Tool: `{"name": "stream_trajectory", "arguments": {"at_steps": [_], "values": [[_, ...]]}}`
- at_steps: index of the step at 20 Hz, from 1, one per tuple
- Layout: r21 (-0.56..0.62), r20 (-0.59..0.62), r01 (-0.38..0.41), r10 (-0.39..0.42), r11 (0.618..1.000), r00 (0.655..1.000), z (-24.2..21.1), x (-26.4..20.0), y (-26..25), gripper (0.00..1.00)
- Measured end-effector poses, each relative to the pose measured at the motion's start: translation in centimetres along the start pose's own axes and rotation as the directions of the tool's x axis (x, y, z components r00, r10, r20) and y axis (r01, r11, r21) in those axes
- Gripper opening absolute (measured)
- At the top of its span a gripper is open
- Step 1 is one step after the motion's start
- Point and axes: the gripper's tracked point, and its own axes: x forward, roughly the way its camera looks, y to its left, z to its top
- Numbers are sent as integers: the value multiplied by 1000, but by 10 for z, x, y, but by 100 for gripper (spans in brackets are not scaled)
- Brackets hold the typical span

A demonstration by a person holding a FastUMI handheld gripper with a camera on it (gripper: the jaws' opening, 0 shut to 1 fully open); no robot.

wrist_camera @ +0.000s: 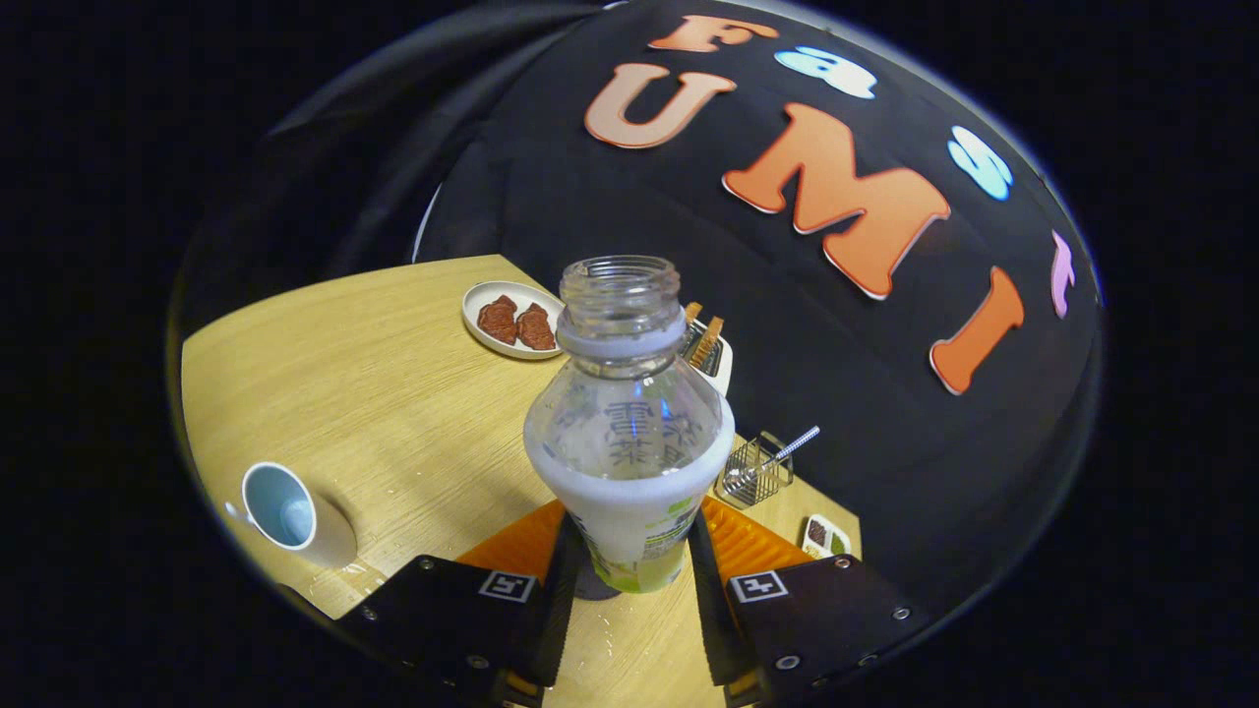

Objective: Take the bottle from table, then pour the juice into the cup, finally place the bottle on the coaster

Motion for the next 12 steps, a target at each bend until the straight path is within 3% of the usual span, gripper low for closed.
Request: {"name": "stream_trajectory", "arguments": {"at_steps": [3, 6, 12], "values": [[201, -6, -34, 36, 979, 999, -16, 20, -6, 57], [374, -5, -73, 81, 925, 997, -31, 40, -6, 57], [424, -58, -60, 93, 904, 994, -72, 69, 4, 57]]}}
